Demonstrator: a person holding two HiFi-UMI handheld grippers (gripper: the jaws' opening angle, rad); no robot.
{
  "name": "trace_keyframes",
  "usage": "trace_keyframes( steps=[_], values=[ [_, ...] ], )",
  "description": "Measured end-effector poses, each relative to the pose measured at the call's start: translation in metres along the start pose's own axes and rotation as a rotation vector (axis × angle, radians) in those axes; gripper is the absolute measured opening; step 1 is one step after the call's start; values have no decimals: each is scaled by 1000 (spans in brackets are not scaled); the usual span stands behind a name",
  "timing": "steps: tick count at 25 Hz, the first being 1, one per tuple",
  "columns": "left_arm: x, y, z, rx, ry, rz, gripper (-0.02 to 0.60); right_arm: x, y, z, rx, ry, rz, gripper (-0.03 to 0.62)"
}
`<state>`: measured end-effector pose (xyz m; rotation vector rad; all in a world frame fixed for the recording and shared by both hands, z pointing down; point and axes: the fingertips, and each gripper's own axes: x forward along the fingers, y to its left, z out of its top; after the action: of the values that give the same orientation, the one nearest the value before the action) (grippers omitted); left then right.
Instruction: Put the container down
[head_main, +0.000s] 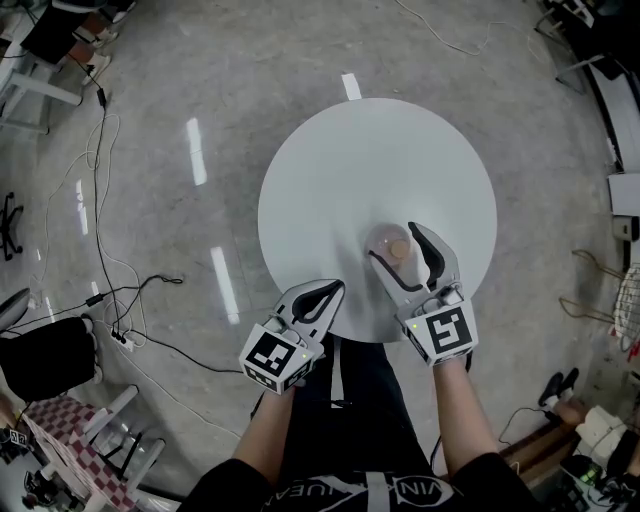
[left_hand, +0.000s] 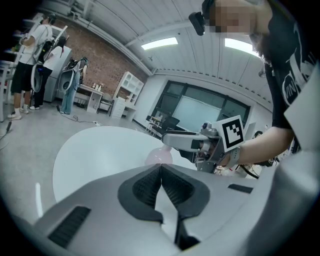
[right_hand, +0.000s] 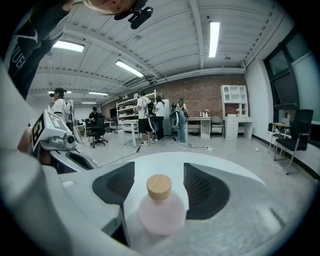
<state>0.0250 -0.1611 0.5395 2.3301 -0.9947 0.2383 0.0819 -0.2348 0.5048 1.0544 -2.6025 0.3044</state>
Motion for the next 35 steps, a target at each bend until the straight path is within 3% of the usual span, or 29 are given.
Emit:
trace_keyframes(
  steps=[10,24,35],
  values=[
    [2,-10,28,37,-34,-26,14,-24,-1,21,-18,-20,-3,284],
    [5,-30,71,71,-90,-63,14,-58,1,48,3,-18,-11,37],
    [-2,-45,113,107,-146,-90,14,-73,4,81,49,-60,-5,8]
  ],
)
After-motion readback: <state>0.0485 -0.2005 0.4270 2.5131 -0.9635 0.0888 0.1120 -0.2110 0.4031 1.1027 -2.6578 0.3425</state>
